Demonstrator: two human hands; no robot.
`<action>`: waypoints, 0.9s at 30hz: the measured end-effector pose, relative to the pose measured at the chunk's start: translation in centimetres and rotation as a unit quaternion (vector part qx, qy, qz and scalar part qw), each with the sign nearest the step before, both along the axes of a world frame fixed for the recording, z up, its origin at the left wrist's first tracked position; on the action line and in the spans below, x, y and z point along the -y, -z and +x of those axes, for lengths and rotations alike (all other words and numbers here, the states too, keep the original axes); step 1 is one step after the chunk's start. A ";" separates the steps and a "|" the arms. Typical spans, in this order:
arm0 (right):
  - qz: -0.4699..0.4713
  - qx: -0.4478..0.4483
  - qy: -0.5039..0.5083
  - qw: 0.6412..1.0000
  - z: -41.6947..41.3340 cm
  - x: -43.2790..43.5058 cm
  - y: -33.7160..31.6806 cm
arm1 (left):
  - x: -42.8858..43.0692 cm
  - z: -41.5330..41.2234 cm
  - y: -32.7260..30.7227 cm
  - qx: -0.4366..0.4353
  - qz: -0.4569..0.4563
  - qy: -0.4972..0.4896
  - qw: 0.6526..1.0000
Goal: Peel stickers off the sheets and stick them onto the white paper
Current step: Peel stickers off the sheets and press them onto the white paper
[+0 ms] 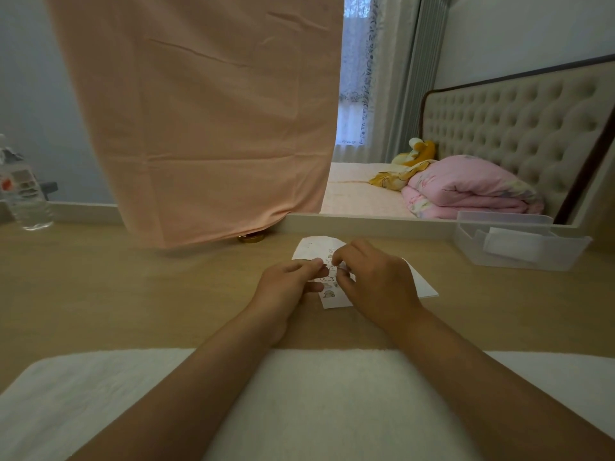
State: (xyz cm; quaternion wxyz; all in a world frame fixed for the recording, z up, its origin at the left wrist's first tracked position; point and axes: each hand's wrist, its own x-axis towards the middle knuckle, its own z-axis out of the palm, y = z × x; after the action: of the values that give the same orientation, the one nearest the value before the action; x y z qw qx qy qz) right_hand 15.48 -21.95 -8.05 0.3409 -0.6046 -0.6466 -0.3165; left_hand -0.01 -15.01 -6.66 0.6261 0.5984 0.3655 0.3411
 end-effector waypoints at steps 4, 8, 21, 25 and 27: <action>-0.035 -0.057 -0.038 0.997 -0.6 0.1 0.3 | -0.6 -0.2 0.1 0.028 -0.033 -0.005 0.999; -0.043 -0.182 -0.047 0.981 -1.0 0.0 0.5 | -0.4 0.0 0.3 0.031 0.002 -0.006 0.999; -0.083 -0.391 -0.071 0.914 -1.9 -0.4 -0.5 | -0.6 0.1 0.9 0.002 0.257 -0.052 0.965; -0.106 -0.482 -0.099 0.864 -1.9 -0.3 -1.0 | -0.7 0.0 0.9 0.000 0.289 -0.057 0.956; -0.110 -0.502 -0.102 0.852 -2.1 -0.2 -1.3 | -0.6 0.0 0.9 -0.002 0.304 -0.056 0.951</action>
State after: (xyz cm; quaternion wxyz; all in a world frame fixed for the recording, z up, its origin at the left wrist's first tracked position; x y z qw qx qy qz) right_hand 13.39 -21.80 -6.79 0.5806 -0.6456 -0.4758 0.1399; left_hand -0.01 -14.37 -7.56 0.3937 0.7393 0.2790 0.4696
